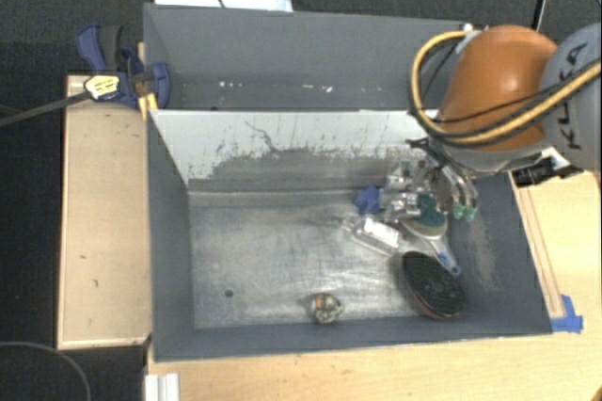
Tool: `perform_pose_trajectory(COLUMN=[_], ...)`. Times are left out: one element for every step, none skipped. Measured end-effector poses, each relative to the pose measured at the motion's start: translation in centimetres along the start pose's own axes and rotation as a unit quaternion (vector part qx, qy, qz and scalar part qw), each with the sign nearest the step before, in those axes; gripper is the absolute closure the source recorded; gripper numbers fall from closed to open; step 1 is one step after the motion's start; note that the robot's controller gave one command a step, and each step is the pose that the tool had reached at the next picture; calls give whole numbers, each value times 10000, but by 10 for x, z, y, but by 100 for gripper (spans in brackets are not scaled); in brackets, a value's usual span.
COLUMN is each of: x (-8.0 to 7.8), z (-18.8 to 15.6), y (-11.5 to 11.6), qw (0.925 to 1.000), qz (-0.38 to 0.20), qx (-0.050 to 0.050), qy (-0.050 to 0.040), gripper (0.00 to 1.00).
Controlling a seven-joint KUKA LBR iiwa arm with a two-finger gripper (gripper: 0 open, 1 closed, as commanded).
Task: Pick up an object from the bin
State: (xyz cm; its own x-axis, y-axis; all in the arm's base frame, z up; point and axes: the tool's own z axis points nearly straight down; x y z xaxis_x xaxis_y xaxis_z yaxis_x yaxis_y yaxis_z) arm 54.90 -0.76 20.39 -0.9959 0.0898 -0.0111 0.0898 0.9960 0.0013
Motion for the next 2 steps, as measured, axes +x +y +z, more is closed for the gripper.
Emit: perform_pose_trajectory(x=[2, -15], z=[5, 124], y=[0, -11], qw=[10000, 9847], qz=[2, -1743], qx=[3, -20], qy=[43, 0], gripper=[0, 0])
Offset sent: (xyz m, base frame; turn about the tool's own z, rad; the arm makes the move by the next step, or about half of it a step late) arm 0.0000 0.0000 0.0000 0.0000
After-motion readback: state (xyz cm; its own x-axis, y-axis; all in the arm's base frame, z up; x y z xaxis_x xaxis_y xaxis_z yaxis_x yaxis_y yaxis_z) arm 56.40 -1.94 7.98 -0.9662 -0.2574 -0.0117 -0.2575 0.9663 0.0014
